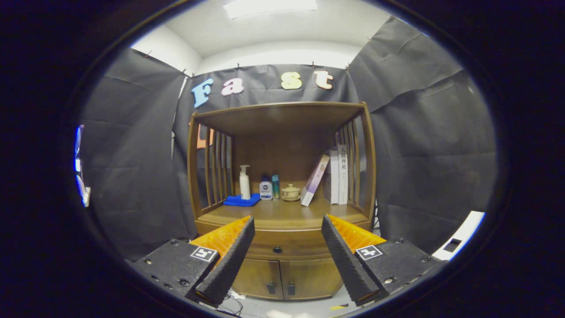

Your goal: Pull open the drawer, take out the items inside it, and place them on the countertop above the cabinet.

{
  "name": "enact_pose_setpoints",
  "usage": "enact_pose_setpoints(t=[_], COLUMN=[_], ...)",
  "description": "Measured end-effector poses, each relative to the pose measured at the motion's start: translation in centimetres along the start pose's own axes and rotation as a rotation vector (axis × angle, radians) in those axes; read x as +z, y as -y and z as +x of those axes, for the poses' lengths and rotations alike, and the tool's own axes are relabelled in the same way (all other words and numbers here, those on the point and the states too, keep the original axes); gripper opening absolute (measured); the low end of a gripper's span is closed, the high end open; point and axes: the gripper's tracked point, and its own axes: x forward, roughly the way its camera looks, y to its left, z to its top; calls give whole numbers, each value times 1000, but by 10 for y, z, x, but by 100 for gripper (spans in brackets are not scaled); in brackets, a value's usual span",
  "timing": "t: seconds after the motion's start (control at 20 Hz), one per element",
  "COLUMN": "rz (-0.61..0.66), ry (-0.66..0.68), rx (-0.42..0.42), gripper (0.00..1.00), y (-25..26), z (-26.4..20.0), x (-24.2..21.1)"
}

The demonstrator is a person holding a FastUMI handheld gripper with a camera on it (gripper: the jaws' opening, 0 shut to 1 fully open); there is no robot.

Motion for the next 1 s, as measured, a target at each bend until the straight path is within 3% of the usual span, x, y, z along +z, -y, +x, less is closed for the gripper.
enact_pose_setpoints(t=[0.4, 1.0], rz=[16, 22], ry=[-26, -204], rx=[29, -14], gripper=[99, 99], y=[-11, -2], z=[37, 134], x=[-42, -163])
